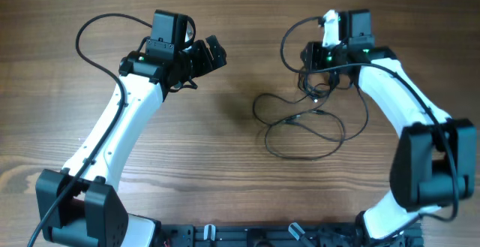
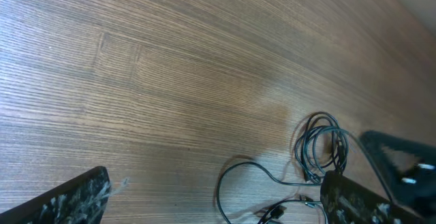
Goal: Untangle cables
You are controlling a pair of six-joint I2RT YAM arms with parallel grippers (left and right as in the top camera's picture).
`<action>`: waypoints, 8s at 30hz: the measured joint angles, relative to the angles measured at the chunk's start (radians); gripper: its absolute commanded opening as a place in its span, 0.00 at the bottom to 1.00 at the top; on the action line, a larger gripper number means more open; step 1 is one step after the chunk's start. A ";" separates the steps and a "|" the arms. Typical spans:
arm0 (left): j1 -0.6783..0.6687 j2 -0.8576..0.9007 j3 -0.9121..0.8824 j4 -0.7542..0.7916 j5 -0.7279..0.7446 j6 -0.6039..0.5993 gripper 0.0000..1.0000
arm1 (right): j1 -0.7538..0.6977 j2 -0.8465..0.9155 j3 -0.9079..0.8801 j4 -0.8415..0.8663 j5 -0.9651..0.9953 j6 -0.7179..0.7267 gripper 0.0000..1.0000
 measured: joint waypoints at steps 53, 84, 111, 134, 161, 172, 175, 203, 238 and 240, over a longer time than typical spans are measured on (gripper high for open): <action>0.000 0.000 0.000 0.000 0.000 0.000 1.00 | 0.095 0.011 0.146 -0.311 -0.208 -0.085 0.05; 0.003 0.001 0.000 0.066 0.261 0.053 0.33 | 0.202 -0.307 0.162 -0.359 -0.373 0.096 0.04; 0.055 0.033 0.000 -0.053 0.631 -0.135 0.96 | 0.202 -0.307 0.162 -0.232 -0.401 0.405 0.05; -0.048 0.152 -0.001 -0.033 0.449 -0.266 1.00 | 0.202 -0.307 0.162 -0.196 -0.407 0.416 0.05; -0.091 0.211 -0.001 0.210 0.436 -0.903 0.14 | 0.202 -0.307 0.162 -0.125 -0.558 0.411 0.04; -0.054 0.212 0.000 0.053 0.366 -0.706 0.04 | 0.104 -0.310 0.163 -0.285 -0.452 0.394 0.04; 0.058 0.212 0.000 -0.019 0.352 -0.606 0.04 | 0.000 -0.314 0.164 -0.449 -0.305 0.413 0.04; 0.563 0.213 0.000 -0.172 0.226 -0.359 0.04 | -0.335 -0.326 0.164 -0.686 0.209 0.496 1.00; 0.290 0.213 0.000 -0.216 0.229 0.042 0.04 | 0.320 -0.067 -0.204 0.104 -0.113 0.578 0.33; 0.259 0.213 0.000 -0.215 0.236 0.096 0.04 | 0.320 -0.052 -0.204 0.104 -0.127 0.597 0.33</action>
